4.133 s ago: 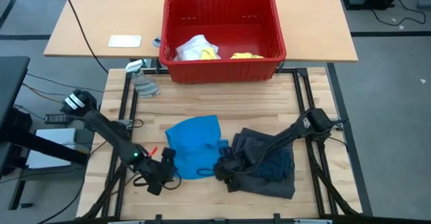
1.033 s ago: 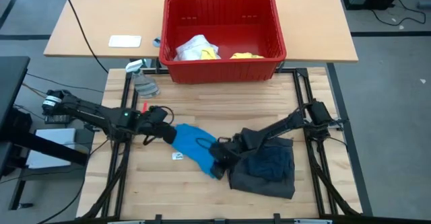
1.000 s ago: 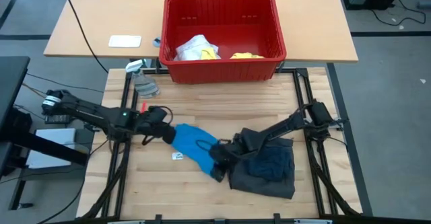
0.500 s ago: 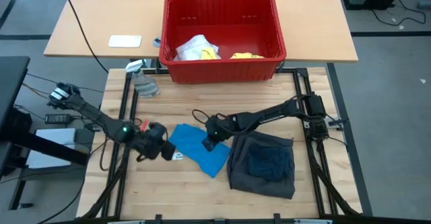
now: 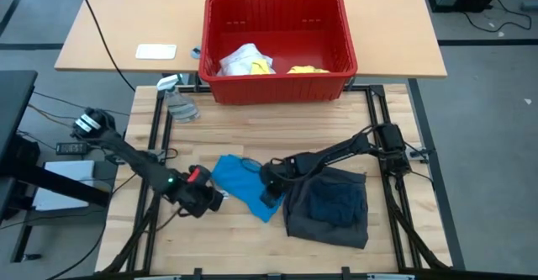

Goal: Fold laundry
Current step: Fold the blue shorts

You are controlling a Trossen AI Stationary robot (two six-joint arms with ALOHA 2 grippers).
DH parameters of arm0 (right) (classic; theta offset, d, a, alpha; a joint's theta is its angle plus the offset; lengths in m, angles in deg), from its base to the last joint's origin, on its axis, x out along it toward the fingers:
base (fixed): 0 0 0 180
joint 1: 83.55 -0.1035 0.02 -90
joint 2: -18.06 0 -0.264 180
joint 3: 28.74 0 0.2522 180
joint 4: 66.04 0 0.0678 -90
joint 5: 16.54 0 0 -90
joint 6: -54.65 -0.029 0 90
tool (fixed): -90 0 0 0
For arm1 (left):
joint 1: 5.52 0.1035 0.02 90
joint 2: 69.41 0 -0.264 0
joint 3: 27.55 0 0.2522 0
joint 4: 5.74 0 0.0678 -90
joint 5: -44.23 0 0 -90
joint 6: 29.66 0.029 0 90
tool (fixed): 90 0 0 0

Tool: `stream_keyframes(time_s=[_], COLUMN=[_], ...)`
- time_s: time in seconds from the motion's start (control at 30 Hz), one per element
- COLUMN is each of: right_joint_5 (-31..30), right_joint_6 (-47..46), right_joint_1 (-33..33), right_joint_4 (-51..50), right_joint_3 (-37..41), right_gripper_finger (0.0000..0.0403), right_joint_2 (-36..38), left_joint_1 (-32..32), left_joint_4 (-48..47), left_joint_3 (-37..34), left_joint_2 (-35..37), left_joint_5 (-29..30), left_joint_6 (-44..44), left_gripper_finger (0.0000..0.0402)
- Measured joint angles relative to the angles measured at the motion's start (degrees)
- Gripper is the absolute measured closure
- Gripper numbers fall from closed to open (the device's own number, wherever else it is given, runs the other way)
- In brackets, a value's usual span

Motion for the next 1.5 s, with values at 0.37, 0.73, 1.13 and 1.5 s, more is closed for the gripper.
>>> stream_keyframes(time_s=[0.37,0.73,1.13,1.5], right_joint_5=[6.76,-6.84,0.76,3.49], right_joint_6=[-1.45,5.9,22.13,25.2], right_joint_1=[-1.45,8.86,18.74,21.8], right_joint_4=[6.5,3.14,4.01,10.04], right_joint_3=[-5.45,-8.1,-7.43,-7.43], right_gripper_finger=[0.0356,0.0342,0.0179,0.0116], right_joint_2=[2.59,2.41,0.98,-5.02], left_joint_1=[18.78,30.13,20.4,27.35], left_joint_4=[-1.37,-0.25,-0.48,27.83], left_joint_3=[0.0,0.0,-4.39,-19.52], left_joint_2=[-2.41,5.45,9.42,9.47], left_joint_5=[-4.86,-12.52,-5.89,-5.29], left_joint_6=[31.08,38.72,4.41,1.19], left_gripper_finger=[0.0263,0.0262,0.022,0.016])
